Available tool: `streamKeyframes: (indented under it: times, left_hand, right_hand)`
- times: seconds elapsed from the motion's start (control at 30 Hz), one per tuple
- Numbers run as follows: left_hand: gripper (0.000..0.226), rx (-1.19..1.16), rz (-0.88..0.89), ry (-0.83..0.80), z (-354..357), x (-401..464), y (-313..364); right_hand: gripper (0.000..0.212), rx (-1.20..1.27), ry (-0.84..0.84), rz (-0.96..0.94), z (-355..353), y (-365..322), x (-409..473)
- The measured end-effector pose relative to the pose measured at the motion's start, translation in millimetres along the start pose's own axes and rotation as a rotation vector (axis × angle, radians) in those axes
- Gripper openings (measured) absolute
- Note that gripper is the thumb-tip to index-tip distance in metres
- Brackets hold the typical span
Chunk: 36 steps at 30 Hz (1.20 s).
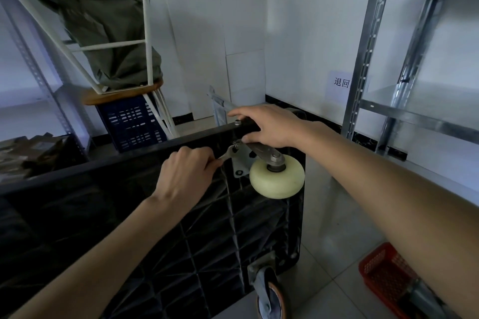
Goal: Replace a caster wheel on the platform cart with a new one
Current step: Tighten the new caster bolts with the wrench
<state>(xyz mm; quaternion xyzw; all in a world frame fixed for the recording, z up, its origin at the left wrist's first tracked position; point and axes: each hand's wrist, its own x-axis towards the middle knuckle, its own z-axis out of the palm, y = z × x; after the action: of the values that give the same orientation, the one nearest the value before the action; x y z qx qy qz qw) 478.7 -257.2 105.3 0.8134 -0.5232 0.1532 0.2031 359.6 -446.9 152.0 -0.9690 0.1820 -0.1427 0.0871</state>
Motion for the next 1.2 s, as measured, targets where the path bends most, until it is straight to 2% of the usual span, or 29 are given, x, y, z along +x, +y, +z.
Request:
streamKeyframes:
  times: [0.3, 0.43, 0.57, 0.83, 1.0, 1.2]
  left_hand:
    - [0.031, -0.182, -0.052, 0.103, 32, -5, 7]
    - [0.027, -0.173, 0.007, 0.126, 31, -7, 6]
    - [0.026, -0.118, 0.063, 0.09, 17, -2, 5]
    - [0.033, 0.107, 0.198, -0.133, -18, 23, 6]
    - [0.033, 0.12, 0.225, -0.093, -16, 23, 0]
    - [0.028, 0.032, 0.234, -0.066, -15, 23, -4]
  right_hand:
    - [0.067, 0.013, 0.018, -0.014, 4, 4, 1]
    - [0.067, 0.019, 0.019, -0.01, 4, 5, 1]
    - [0.067, 0.014, 0.017, -0.01, 3, 3, 1]
    - [0.067, 0.014, 0.02, 0.003, 4, 3, 2]
    - [0.067, 0.01, 0.017, -0.002, 3, 2, 4]
    - [0.065, -0.014, 0.024, -0.014, 4, 3, 2]
